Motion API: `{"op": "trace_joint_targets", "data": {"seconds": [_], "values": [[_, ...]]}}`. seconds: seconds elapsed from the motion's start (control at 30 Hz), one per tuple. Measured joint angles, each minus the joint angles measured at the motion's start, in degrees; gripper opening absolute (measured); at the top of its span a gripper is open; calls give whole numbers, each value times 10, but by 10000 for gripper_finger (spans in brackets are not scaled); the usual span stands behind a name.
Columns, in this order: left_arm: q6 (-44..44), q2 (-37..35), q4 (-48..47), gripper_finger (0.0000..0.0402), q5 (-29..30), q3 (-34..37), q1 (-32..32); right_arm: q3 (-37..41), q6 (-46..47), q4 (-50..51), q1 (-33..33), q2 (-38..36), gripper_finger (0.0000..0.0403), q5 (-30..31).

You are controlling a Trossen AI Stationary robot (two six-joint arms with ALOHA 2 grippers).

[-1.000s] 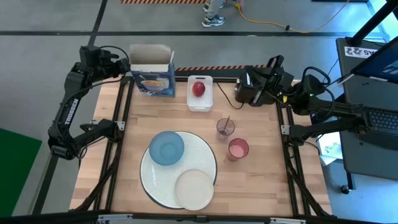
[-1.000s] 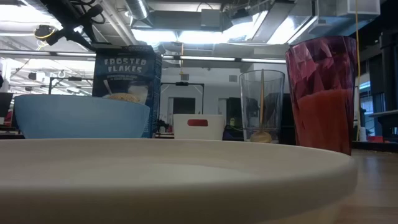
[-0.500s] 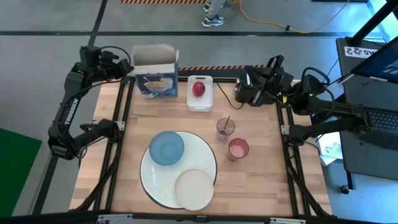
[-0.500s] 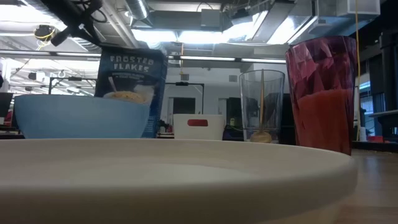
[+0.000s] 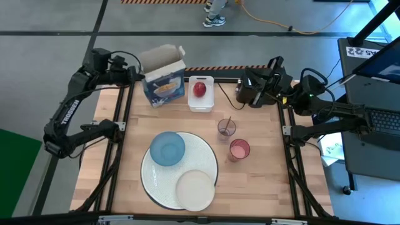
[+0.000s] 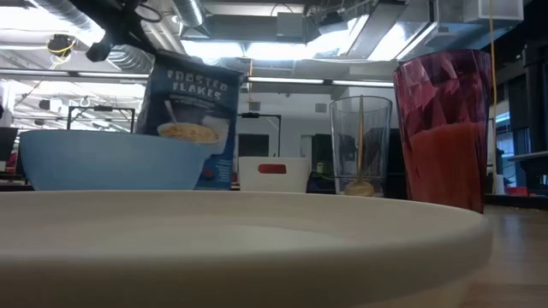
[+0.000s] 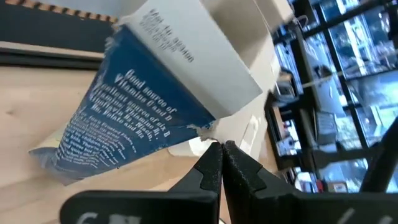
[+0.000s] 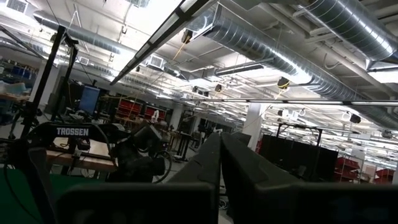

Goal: Arrange a breakfast setting
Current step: Pour the cereal into the blue bowl

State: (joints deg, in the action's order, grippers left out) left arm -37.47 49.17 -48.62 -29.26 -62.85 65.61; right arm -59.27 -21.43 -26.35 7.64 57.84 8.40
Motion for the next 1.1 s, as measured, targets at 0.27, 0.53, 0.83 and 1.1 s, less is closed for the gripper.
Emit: {"op": "trace_joint_targets", "data": {"seconds": [0.27, 0.53, 0.83, 1.1], "values": [[0, -9, -2, 3, -55, 0, -16, 0, 0, 0, 0, 0, 14, 0], [10, -41, -50, 3, -63, 0, -15, 0, 0, 0, 0, 0, 14, 0], [144, -144, -166, 1, 53, 0, -15, 0, -1, 14, 0, 0, 14, 0], [191, -174, -167, 1, 55, 166, -16, 0, -45, 12, 0, 3, 14, 41]]}}
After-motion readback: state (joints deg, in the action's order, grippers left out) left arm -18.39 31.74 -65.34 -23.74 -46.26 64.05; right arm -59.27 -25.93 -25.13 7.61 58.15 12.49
